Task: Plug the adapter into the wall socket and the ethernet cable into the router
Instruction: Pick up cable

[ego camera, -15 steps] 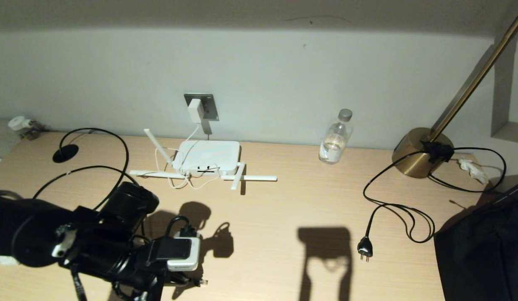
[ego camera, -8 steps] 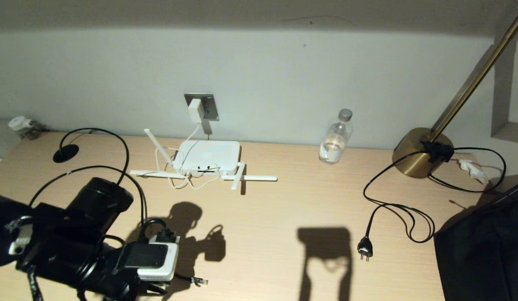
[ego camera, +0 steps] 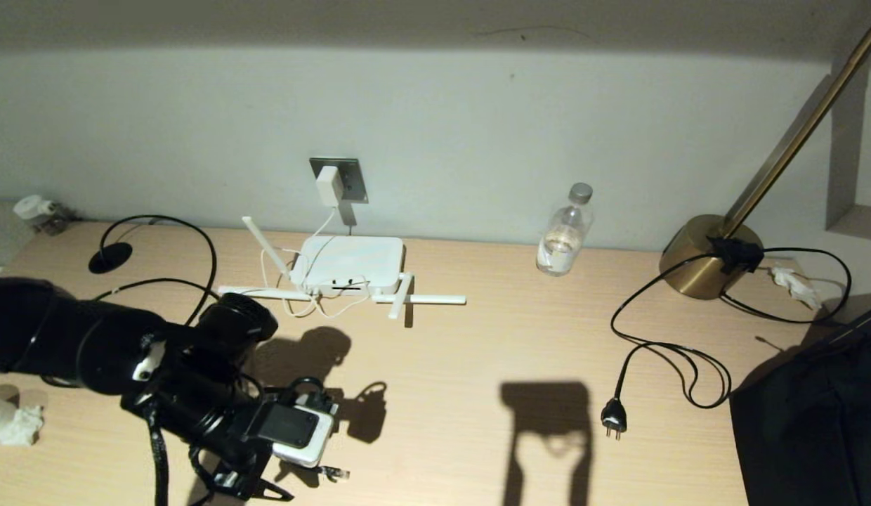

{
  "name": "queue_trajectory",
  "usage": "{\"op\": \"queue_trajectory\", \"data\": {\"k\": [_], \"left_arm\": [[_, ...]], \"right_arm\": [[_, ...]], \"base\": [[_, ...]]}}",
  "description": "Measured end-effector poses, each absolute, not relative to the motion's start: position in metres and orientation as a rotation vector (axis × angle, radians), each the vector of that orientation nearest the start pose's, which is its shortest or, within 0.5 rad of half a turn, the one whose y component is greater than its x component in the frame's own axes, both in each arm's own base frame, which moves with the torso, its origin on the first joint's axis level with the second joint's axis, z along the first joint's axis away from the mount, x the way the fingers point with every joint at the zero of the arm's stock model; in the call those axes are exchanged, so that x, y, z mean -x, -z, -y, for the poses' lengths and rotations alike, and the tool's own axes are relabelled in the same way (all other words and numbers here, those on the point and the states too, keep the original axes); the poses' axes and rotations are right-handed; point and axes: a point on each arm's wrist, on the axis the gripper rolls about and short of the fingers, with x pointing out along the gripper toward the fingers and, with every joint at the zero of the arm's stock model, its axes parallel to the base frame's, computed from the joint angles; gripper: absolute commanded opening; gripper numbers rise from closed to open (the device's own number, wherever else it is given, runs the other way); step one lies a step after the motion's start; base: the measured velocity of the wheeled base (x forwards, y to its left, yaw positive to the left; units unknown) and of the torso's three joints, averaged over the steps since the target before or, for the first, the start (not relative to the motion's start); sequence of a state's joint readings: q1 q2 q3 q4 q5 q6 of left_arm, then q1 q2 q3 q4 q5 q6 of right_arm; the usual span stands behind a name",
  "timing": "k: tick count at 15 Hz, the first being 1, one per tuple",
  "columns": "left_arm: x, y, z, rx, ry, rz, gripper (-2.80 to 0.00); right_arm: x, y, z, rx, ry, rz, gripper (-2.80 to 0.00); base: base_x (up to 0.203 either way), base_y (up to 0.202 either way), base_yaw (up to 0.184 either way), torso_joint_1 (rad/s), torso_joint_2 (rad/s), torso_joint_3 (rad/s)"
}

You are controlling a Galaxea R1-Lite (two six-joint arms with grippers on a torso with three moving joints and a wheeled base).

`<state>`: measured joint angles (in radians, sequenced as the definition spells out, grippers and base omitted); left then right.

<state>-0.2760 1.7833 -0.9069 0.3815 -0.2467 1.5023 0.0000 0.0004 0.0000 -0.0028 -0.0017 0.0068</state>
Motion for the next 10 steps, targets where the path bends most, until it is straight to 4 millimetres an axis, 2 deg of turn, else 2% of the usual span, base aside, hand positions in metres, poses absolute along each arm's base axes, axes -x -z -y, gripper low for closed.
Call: {"op": "queue_trajectory", "data": {"k": [10], "left_arm": [[-0.27, -0.079, 0.088, -1.292, 1.323, -0.716, 0.0]], "right_arm": [[0.023, -0.076, 0.0, -0.007, 0.002, 0.003, -2.8]], "base": [[0.0, 0.0, 0.0, 0.0, 0.0, 0.0]]}}
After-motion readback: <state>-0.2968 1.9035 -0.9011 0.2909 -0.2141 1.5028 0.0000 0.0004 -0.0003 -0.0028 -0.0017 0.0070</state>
